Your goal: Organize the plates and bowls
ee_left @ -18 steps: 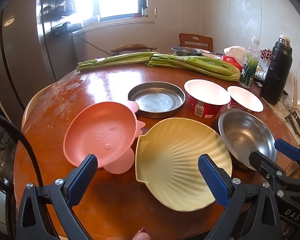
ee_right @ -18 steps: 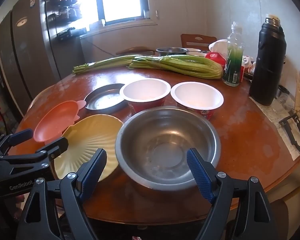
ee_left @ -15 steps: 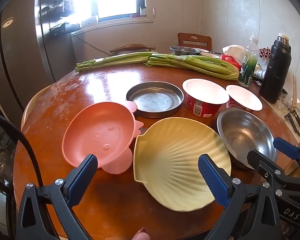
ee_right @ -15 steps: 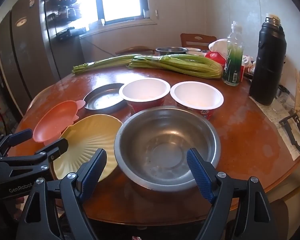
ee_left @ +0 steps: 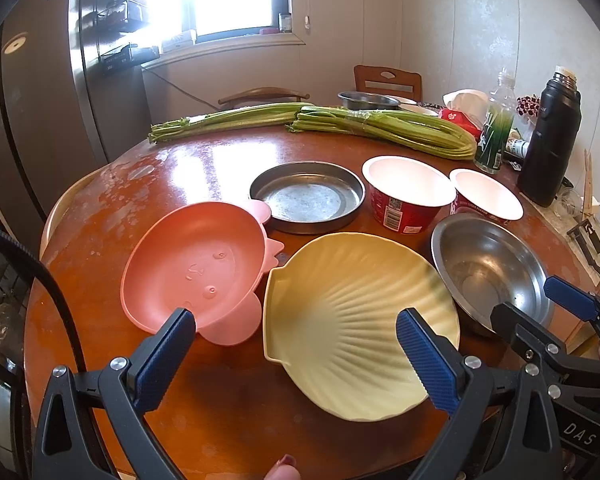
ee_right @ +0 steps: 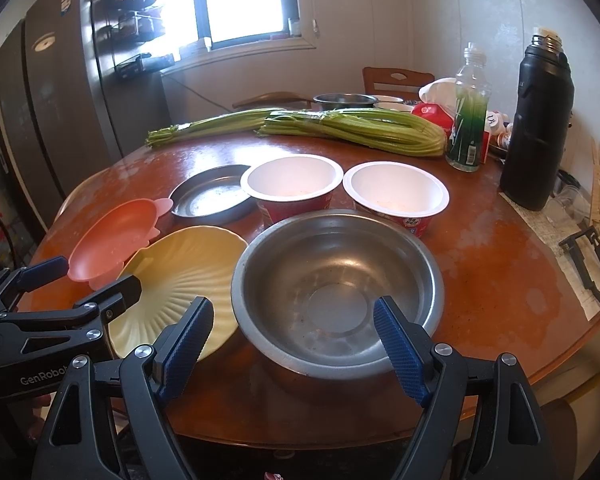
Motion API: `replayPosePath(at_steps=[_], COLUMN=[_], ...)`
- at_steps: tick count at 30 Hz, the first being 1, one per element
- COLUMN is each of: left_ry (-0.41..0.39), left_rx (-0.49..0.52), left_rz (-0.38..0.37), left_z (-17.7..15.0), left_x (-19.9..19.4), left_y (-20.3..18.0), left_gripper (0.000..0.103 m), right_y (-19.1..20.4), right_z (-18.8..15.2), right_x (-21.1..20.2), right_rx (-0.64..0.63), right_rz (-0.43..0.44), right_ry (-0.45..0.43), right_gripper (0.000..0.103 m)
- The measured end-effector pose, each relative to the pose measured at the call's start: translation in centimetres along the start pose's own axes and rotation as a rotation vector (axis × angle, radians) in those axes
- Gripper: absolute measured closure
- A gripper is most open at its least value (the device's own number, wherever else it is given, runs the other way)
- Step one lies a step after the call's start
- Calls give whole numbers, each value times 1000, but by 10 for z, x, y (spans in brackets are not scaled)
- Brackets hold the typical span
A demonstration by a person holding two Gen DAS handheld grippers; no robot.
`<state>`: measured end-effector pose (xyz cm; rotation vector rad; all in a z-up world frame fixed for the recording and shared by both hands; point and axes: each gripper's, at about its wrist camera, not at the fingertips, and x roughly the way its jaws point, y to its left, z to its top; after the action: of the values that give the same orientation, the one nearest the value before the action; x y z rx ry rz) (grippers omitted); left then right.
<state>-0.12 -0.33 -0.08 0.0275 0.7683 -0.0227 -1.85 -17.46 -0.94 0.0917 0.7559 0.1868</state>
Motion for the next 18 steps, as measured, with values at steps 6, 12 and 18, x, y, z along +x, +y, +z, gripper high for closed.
replayPosePath(at_steps=[6,12,18], left_ry=[-3,-8,-3], left_rx=[1,5,17], left_rz=[1,3,15], left_z=[0,-1,-1], left_x=[-1,-2,-3], left_y=[1,1,1], left_gripper=[2,2,2], right_y=[1,1,2], right_z=[-2,-2,-2], right_x=[1,0,-1], right_rx=[-2,-5,-7], right_rz=[3,4,3], right_ry=[1,-2,-6], right_gripper=[20,20,20])
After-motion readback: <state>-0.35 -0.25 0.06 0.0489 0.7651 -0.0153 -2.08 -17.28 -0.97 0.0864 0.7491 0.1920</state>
